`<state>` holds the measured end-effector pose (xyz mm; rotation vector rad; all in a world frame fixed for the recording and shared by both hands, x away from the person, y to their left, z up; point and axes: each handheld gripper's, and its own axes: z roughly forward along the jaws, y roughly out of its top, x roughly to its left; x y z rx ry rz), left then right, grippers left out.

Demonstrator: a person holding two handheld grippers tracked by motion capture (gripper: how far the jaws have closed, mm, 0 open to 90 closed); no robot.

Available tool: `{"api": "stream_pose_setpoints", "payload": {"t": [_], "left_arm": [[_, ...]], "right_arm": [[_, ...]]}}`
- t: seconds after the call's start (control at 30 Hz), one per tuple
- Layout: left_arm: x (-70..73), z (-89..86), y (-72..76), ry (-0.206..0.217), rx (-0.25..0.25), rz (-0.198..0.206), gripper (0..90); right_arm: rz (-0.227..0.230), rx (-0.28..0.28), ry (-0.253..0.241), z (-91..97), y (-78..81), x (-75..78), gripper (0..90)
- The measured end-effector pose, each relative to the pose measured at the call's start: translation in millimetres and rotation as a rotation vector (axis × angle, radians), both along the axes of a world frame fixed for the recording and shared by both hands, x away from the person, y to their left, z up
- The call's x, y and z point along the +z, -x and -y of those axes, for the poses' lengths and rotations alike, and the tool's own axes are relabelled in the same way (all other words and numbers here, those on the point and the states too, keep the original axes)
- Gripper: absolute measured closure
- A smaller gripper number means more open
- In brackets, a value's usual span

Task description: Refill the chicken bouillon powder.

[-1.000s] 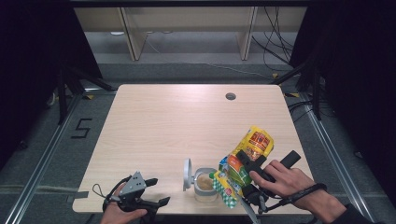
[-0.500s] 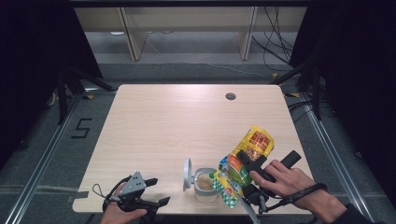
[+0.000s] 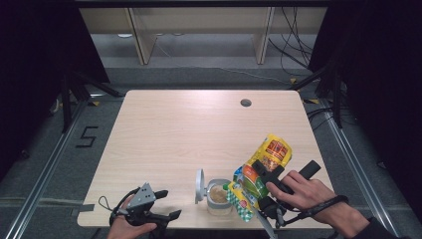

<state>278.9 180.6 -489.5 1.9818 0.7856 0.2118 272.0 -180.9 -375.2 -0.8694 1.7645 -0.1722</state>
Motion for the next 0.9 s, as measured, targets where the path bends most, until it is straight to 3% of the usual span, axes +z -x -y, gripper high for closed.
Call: {"api": "stream_pose_setpoints", "payload": {"t": [0.03, 0.13, 0.2, 0.23, 0.63, 0.73, 0.77, 0.9], "left_arm": [[0.1, 0.0, 0.0, -0.001, -0.001, 0.001, 19.1], [0.1, 0.1, 0.2, 0.003, 0.002, 0.000, 19.1], [0.0, 0.1, 0.1, 0.002, 0.002, -0.001, 19.1], [0.0, 0.1, 0.1, 0.001, 0.002, -0.001, 19.1], [0.6, -0.1, 0.5, 0.000, 0.004, 0.000, 19.1], [0.7, -0.3, 0.5, 0.000, 0.005, 0.000, 19.1], [0.7, -0.2, 0.5, 0.001, 0.006, 0.000, 19.1], [0.9, -1.2, -0.1, -0.016, 0.001, 0.004, 19.1]], "right_arm": [[0.014, 0.028, 0.028, -0.9, -1.4, 1.4, 61.1], [0.012, 0.028, 0.029, -0.8, -1.5, 1.4, 61.1], [0.001, 0.004, 0.005, 0.2, -0.2, 0.0, 61.1], [0.012, 0.024, 0.026, -0.2, -1.1, 1.1, 61.2], [0.013, 0.026, 0.034, -0.5, -1.6, 2.0, 61.2], [0.013, 0.024, 0.031, -0.2, -1.4, 2.3, 61.2], [-0.003, -0.009, -0.001, 1.1, 0.7, 0.3, 61.2], [-0.004, -0.011, -0.001, 1.1, 0.7, 0.3, 61.2]]}}
